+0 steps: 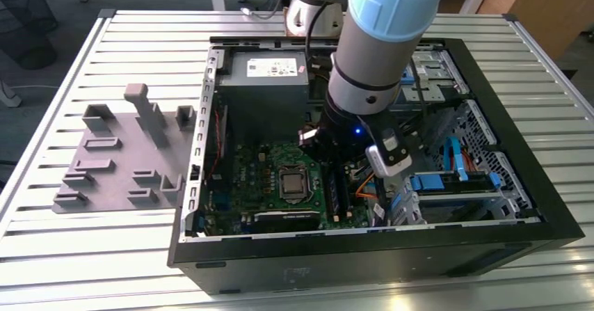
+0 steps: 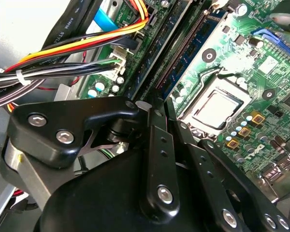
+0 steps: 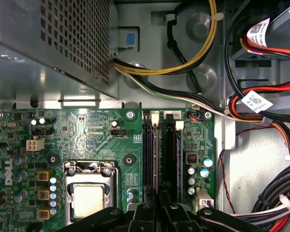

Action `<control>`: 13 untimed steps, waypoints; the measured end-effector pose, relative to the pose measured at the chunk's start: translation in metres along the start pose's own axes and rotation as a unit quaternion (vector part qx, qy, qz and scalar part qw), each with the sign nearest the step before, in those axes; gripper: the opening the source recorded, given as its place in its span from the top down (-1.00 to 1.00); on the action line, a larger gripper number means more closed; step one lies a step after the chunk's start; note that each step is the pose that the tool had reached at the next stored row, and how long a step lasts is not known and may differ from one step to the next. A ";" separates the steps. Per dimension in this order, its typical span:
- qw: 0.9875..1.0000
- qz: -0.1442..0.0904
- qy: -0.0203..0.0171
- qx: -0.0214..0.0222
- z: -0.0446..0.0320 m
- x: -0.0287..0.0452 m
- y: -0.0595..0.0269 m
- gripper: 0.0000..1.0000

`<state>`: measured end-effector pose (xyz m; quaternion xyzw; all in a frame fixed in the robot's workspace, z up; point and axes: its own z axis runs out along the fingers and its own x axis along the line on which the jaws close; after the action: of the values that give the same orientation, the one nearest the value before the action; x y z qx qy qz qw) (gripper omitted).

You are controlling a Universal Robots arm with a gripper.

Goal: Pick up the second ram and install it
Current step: 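Insert the second ram into the second slot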

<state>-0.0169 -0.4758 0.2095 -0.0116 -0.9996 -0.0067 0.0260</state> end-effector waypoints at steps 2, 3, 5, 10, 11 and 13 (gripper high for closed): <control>1.000 0.000 0.000 0.000 0.0009 0.0000 0.0000 0.72; 1.000 0.000 0.000 0.000 0.0014 -0.0001 0.0000 0.72; 1.000 0.000 0.000 0.000 0.0021 -0.0001 -0.0001 0.72; 1.000 0.000 0.000 0.000 0.0028 -0.0001 -0.0001 0.72; 1.000 0.000 0.000 0.000 0.0029 -0.0001 -0.0001 0.72; 1.000 0.000 0.000 0.000 0.0029 -0.0002 -0.0001 0.72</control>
<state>-0.0169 -0.4758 0.2066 -0.0117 -0.9996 -0.0066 0.0260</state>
